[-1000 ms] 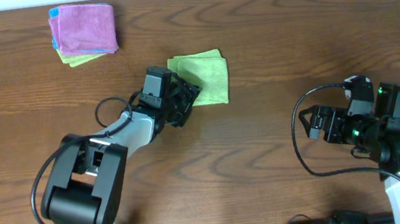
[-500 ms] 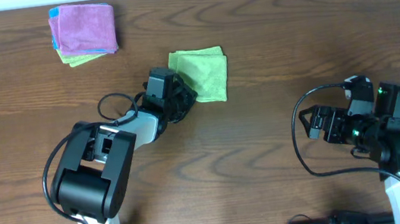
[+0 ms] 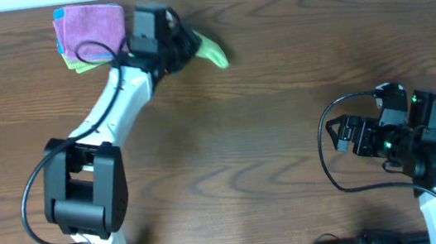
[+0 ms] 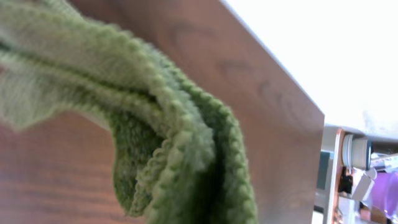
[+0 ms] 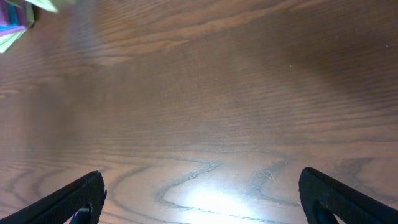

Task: Fold the cloth
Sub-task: 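Carry the folded green cloth with the left gripper to the cloth stack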

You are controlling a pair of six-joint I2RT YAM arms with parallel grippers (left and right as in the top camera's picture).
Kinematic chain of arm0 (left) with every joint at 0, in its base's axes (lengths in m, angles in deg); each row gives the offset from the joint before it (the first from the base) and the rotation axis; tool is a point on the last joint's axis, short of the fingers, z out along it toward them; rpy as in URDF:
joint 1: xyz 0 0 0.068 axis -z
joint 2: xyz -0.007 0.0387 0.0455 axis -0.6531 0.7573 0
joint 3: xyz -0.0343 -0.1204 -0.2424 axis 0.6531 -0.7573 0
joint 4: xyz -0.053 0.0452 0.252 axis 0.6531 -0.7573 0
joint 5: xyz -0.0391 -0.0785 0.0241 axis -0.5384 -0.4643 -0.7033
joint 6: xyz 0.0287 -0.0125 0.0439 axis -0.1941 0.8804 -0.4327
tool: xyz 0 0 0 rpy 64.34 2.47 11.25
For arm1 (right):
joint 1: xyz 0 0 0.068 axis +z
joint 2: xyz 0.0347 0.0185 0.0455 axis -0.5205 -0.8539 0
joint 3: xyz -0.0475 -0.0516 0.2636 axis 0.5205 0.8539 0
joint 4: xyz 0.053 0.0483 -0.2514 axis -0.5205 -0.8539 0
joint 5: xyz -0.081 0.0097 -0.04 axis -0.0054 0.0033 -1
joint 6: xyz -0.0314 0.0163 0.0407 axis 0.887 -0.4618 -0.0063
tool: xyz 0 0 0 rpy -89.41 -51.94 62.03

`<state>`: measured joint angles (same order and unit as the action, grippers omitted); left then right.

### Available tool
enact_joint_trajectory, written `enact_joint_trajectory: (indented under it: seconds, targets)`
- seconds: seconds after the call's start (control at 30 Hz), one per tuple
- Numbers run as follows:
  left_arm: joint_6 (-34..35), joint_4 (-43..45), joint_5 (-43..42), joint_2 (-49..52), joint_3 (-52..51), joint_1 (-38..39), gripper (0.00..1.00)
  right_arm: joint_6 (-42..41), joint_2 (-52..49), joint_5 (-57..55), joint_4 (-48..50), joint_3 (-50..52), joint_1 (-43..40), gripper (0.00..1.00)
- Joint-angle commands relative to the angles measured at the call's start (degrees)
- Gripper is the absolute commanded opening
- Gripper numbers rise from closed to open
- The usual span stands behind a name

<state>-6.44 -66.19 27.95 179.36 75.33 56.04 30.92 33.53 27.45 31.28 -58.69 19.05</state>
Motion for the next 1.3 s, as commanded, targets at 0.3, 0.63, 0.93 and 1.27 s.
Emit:
enact_joint_trajectory:
  seconds: [0.3, 0.63, 0.93, 1.27]
  targets:
    - [-5.84, 5.25, 2.58, -1.03, 6.36, -9.88, 0.06, 0.59, 0.35, 0.2, -0.07, 0.39, -0.46, 0.99]
    - [-7.74, 8.98, 3.02, -0.96, 7.8, -14.58, 0.06, 0.59, 0.35, 0.2, -0.07, 0.39, -0.46, 0.99]
    - [-11.04, 12.7, 7.3, -0.48, 7.8, -15.34, 0.06, 0.59, 0.35, 0.2, -0.07, 0.39, -0.46, 0.99]
    - [-12.92, 14.05, 8.37, 2.32, 8.48, -16.37, 0.06, 0.59, 0.35, 0.2, -0.07, 0.39, -0.46, 0.99]
